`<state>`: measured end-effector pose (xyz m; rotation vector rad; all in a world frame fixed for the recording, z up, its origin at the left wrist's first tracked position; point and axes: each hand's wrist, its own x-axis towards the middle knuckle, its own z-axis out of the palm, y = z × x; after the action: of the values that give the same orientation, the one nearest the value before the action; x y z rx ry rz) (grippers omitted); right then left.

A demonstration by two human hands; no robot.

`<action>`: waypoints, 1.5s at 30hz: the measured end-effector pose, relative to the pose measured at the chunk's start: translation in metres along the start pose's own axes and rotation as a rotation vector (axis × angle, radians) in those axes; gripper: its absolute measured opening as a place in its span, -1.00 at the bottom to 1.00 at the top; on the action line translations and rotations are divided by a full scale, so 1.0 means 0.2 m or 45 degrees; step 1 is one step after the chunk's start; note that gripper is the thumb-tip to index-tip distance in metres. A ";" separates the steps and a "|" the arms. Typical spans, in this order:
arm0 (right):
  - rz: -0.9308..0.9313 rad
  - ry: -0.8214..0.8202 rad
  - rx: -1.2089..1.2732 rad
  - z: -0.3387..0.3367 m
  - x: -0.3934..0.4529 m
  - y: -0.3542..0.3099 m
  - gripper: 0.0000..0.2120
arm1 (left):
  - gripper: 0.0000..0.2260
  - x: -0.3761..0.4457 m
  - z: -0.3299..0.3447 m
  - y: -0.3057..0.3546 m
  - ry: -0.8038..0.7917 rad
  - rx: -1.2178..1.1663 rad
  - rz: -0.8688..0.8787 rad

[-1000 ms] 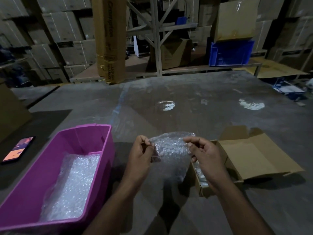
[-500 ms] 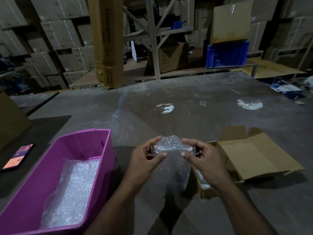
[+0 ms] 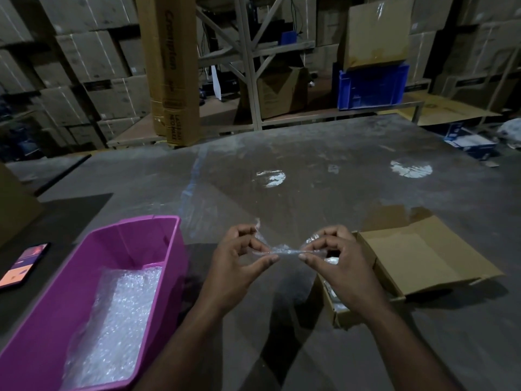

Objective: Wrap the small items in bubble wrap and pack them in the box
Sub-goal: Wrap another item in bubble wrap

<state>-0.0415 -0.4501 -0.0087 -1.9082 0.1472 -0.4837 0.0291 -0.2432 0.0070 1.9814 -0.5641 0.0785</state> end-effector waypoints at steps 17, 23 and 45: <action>0.056 -0.023 0.268 0.00 0.00 0.00 -0.78 | -0.82 0.02 0.06 -0.02 0.025 -0.584 -0.250; 0.162 -0.038 0.304 -0.02 -0.02 -0.03 -0.77 | -0.84 0.00 0.08 0.01 -0.078 -0.759 -0.335; -0.013 -0.106 -0.093 -0.04 -0.01 0.05 -0.91 | -0.85 0.04 0.01 0.00 -0.249 -0.407 -0.208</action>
<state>-0.0460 -0.4601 -0.0159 -1.9981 0.1019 -0.4103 0.0354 -0.2486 0.0086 1.7235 -0.5020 -0.2927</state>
